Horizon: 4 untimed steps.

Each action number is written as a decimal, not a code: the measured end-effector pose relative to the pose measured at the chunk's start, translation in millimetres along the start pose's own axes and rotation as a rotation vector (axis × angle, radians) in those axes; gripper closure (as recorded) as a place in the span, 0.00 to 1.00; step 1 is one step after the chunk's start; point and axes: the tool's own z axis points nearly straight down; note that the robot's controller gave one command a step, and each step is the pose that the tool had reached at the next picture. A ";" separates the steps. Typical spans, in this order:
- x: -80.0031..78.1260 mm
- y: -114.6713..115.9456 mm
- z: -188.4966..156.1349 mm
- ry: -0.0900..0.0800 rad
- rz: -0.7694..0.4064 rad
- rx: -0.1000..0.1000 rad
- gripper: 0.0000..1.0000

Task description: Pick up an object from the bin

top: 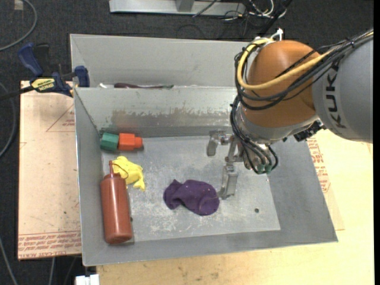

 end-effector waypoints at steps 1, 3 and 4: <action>-1.4 -0.2 -4.3 -0.008 0.001 -0.001 0.00; 14.1 1.5 77.3 -0.013 -0.132 -0.001 0.00; 4.5 38.7 124.8 -0.012 -0.248 0.001 0.00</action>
Offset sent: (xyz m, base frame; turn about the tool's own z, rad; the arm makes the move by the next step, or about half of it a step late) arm -0.0196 0.0174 -0.0999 -0.3674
